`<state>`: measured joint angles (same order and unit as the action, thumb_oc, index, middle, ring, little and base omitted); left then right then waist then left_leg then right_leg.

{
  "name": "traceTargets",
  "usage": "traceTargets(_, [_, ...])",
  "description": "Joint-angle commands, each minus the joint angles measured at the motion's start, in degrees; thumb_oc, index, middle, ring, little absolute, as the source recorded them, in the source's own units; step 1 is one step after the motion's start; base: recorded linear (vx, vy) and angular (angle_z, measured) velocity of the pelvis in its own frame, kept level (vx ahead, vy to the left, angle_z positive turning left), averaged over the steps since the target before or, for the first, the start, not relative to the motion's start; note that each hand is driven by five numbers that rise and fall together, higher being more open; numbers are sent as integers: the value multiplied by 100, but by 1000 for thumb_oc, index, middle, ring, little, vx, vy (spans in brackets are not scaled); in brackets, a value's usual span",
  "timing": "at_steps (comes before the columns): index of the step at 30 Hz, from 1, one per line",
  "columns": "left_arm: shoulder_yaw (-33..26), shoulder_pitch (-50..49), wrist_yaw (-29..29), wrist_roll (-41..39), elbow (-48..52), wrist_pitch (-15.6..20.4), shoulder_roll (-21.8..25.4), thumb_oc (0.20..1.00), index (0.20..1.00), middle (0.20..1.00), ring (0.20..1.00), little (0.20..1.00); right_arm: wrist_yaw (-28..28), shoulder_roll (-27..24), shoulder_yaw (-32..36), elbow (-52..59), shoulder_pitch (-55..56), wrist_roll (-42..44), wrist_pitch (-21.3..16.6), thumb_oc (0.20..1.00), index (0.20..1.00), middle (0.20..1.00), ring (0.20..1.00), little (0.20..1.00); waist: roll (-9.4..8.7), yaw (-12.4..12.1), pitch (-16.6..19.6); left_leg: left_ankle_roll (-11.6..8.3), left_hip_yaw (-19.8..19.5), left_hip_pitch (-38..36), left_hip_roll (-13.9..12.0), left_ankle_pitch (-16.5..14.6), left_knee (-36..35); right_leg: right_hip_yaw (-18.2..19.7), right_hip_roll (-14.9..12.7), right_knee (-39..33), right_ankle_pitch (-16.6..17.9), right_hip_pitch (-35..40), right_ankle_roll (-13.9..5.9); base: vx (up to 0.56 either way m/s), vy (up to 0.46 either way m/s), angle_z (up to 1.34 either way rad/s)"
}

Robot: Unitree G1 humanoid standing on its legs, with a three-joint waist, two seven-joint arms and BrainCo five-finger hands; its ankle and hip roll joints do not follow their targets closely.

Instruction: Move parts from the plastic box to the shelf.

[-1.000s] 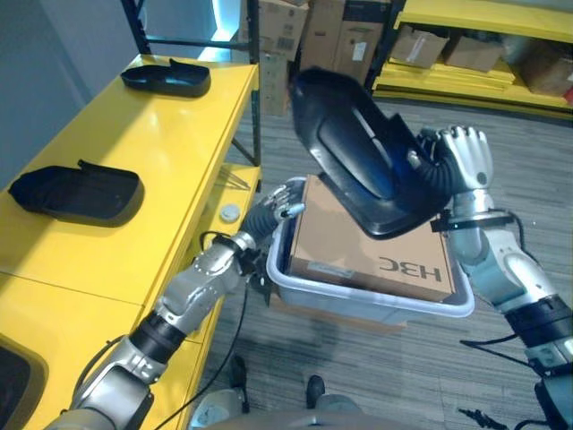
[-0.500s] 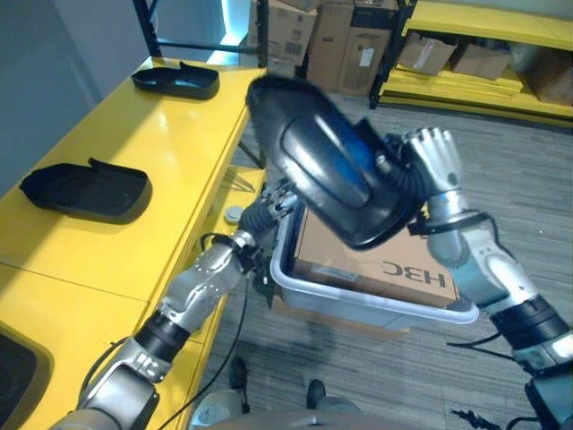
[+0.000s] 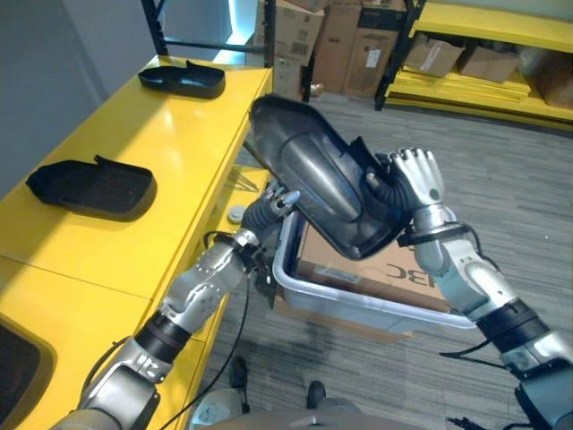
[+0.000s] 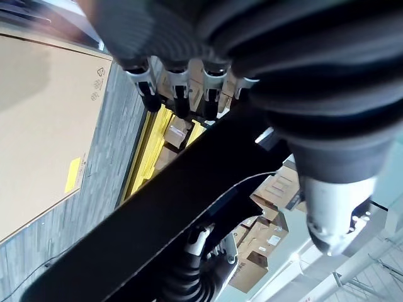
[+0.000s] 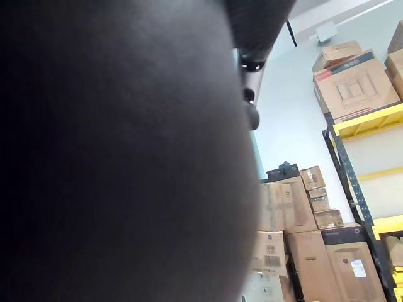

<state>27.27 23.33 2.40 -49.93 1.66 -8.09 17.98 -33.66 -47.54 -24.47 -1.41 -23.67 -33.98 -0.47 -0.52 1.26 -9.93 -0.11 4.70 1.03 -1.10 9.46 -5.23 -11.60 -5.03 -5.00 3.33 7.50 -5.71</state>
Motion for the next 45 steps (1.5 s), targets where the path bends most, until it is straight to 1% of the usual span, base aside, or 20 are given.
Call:
traceTargets(1, [184,340,20,20,70,420,-109,1000,1000,1000,1000,1000,-349,70,-43,39,-817,121,-291,200,200,200,200,200,-163,-139,250,-128,-75,-517,-66,-1119,23,-131,-69,0,-419,12,-66,0,0,0])
traceTargets(4, [155,303,-10,-126,40,461,-105,1000,1000,1000,1000,1000,-400,132,-14,167,-749,234,-546,200,200,200,200,200,-162,-147,248,-122,-81,-521,-60,-1121,23,-133,-65,0,-419,13,-64,0,0,0])
traceTargets(5, [145,280,-96,-442,43,524,-141,1000,1000,1000,1000,1000,-427,176,0,245,-713,212,-705,200,200,200,200,200,-158,-149,243,-125,-78,-519,-64,-1120,23,-141,-69,0,-417,12,-66,0,0,0])
traceTargets(7, [127,266,-88,-635,77,512,-171,1000,1000,1000,1000,1000,-452,210,-3,315,-690,201,-812,200,200,200,200,200,-155,-152,241,-126,-80,-518,-66,-1121,23,-144,-71,0,-419,13,-67,0,0,0])
traceTargets(11, [66,196,73,-633,92,594,-247,1000,1000,1000,1000,1000,-322,335,-9,730,-516,196,-1188,200,200,200,200,200,-149,-138,226,-126,-59,-524,-69,-1121,23,-136,-69,0,-417,7,-67,0,0,0])
traceTargets(13, [82,172,-25,-808,18,559,-259,1000,1000,1000,1000,1000,-188,391,-52,835,-476,240,-1396,200,200,200,200,200,-159,-147,232,-129,-68,-522,-65,-1126,23,-149,-73,0,-414,2,-81,0,0,0])
traceTargets(14, [75,163,-29,-840,39,534,-260,853,853,853,853,853,-152,406,-90,890,-466,282,-1452,200,200,200,200,200,-160,-150,227,-129,-65,-518,-67,-1126,23,-153,-77,0,-417,-1,-85,0,0,0])
traceTargets(15, [67,158,-10,-800,55,518,-257,589,589,589,589,589,-87,448,-127,965,-431,301,-1505,200,200,200,200,200,-157,-145,224,-126,-54,-521,-70,-1126,23,-154,-79,0,-413,-4,-86,0,0,0])
traceTargets(16, [94,172,-6,-740,50,526,-271,200,200,200,200,200,5,511,-189,1033,-402,338,-1576,200,200,200,200,200,-151,-145,219,-124,-49,-520,-72,-1123,23,-154,-79,0,-410,-5,-86,0,0,0])
traceTargets(20, [136,185,14,-630,88,516,-267,200,200,200,200,200,167,662,-319,1193,-340,465,-1690,200,200,200,200,200,-147,-154,209,-119,-44,-519,-72,-1126,23,-151,-80,0,-413,-7,-89,0,0,0])
traceTargets(24, [184,167,-167,-947,130,542,-329,200,200,200,200,200,311,889,-497,1263,-286,712,-1659,200,200,200,200,200,-136,-170,198,-120,-58,-513,-71,-1123,23,-155,-83,0,-413,-10,-80,0,0,0])
traceTargets(27, [265,153,-164,-996,199,742,-414,200,200,200,200,200,315,1163,-699,1223,-184,969,-1601,200,200,200,200,200,-123,-182,194,-121,-67,-510,-70,-1118,23,-161,-91,0,-409,-8,-69,0,0,0])
traceTargets(29, [310,168,-65,-871,242,1044,-462,200,200,200,200,200,334,1401,-835,1201,-88,1212,-1504,200,200,200,200,200,-119,-181,178,-115,-73,-503,-61,-1116,23,-152,-91,0,-402,-15,-63,0,0,0])
traceTargets(30, [319,173,-38,-873,255,1095,-471,200,200,200,200,200,328,1461,-869,1191,-61,1273,-1483,200,200,200,200,200,-119,-184,175,-115,-76,-500,-59,-1115,23,-154,-93,0,-400,-18,-63,0,0,0])
traceTargets(36, [293,195,443,-482,348,1703,-575,200,200,200,200,200,520,2013,-1189,1036,148,1787,-1456,200,200,200,200,200,-108,-213,133,-106,-99,-478,-54,-1103,23,-160,-104,0,-394,-27,-43,0,0,0])
traceTargets(37, [236,189,667,158,349,1882,-537,200,200,200,200,200,523,2100,-1267,999,218,2204,-1404,812,812,812,812,812,-101,-230,124,-109,-102,-474,-61,-1093,23,-160,-110,0,-389,-30,-39,0,0,0])
traceTargets(38, [201,177,902,841,330,2045,-472,200,200,200,200,200,464,2167,-1260,935,298,2432,-1391,1000,1000,1000,1000,1000,-96,-241,117,-111,-114,-471,-60,-1083,23,-160,-110,0,-384,-26,-36,0,0,0])
traceTargets(41, [127,143,1156,1349,326,2177,-331,200,200,200,200,200,308,2181,-1164,901,478,2697,-1453,1000,1000,1000,1000,1000,-93,-249,111,-120,-128,-466,-61,-1071,23,-165,-108,0,-375,-26,-38,0,0,0])
traceTargets(42, [-5,58,1628,2370,285,2380,-86,200,200,200,200,200,-40,2203,-935,879,826,3183,-1562,1000,1000,1000,1000,1000,-90,-223,110,-127,-110,-461,-70,-1067,23,-153,-114,0,-367,-31,-53,0,0,0])
traceTargets(45, [-110,0,2003,3390,215,2559,160,200,200,200,200,200,-230,2176,-643,832,1219,3419,-1624,1000,1000,1000,1000,1000,-87,-158,112,-123,-81,-464,-77,-1077,23,-117,-111,0,-367,-44,-65,-3,-3,2])
